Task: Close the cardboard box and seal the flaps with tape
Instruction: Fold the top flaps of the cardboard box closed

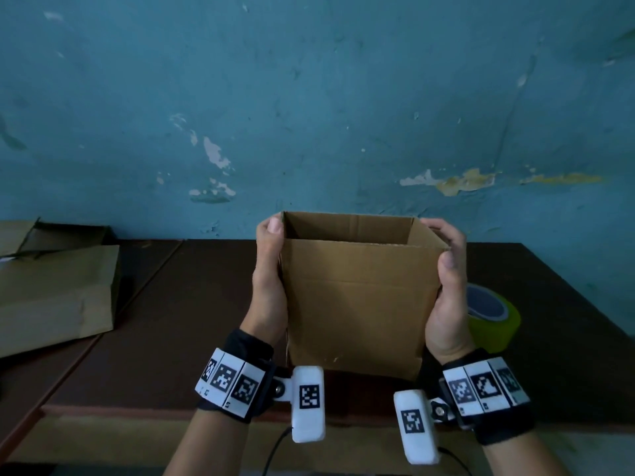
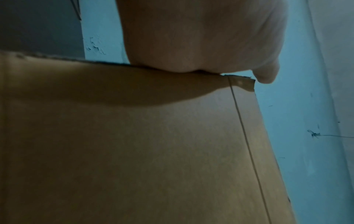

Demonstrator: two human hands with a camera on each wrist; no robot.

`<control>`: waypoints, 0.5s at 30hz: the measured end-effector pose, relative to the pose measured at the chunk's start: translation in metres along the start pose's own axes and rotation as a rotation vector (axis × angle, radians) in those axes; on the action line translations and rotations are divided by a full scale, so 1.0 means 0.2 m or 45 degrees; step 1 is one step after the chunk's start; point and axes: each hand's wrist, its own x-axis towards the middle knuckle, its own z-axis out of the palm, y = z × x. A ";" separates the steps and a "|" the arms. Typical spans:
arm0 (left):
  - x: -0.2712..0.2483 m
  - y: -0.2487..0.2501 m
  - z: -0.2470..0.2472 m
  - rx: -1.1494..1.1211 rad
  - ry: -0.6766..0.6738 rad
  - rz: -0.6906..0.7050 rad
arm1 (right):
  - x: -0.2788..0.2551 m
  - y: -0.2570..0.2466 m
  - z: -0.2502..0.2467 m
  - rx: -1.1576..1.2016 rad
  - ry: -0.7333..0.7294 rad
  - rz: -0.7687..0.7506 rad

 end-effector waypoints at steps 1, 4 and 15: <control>0.00 -0.01 0.00 0.050 -0.001 -0.003 | 0.01 0.00 0.00 -0.002 -0.015 -0.005; 0.02 -0.02 -0.03 0.144 -0.009 -0.001 | 0.02 0.02 0.00 -0.014 -0.036 -0.007; 0.02 0.01 -0.04 0.200 -0.014 0.162 | -0.02 0.01 0.00 -0.010 -0.075 0.015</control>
